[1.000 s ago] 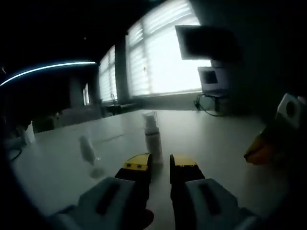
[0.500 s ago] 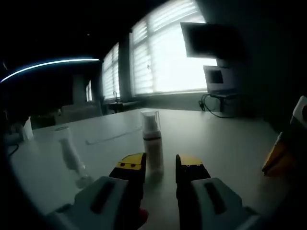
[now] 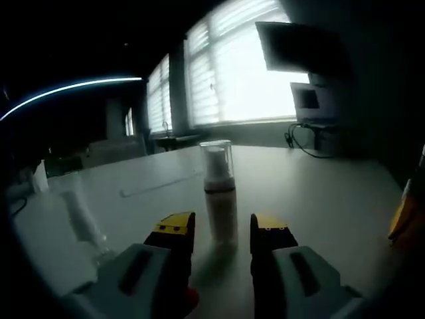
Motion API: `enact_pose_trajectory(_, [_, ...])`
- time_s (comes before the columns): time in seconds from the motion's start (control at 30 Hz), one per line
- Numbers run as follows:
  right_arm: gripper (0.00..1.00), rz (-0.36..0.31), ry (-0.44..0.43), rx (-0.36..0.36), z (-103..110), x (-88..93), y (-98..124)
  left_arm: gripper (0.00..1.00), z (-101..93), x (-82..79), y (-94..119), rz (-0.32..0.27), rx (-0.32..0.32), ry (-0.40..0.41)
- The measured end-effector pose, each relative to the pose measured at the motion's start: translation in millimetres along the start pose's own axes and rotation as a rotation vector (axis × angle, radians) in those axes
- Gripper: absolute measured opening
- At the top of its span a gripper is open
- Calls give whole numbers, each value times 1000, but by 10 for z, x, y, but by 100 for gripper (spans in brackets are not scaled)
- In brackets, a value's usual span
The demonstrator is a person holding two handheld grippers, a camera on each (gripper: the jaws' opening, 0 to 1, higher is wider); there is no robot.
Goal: Clamp pump bottle remove cover press pump head put on cover
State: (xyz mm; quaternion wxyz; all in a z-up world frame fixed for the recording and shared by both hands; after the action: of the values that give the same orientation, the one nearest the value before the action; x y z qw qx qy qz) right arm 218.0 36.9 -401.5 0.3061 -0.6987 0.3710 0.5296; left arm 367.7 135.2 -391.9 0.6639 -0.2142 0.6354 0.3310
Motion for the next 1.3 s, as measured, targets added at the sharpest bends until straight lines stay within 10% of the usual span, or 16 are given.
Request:
enact_pose_trajectory(0.6, [0, 21, -45, 29, -14, 19, -4, 25, 217, 72, -474, -9, -54, 72])
enact_pose_trajectory(1.3, [0, 24, -49, 26, -12, 30, -11, 14, 165, 169, -460, -40, -84, 52])
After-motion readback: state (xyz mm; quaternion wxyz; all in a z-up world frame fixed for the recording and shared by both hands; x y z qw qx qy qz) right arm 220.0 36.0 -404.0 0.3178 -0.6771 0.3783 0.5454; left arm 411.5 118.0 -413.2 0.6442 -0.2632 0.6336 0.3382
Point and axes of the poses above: the point that each gripper's makers call its tool centre point, and the gripper's own axes: y roughly backward along the fingers, z roughly to its left, x roughly out of its underside, the point moved 7 cm from there along y, roughly backward along the fingers
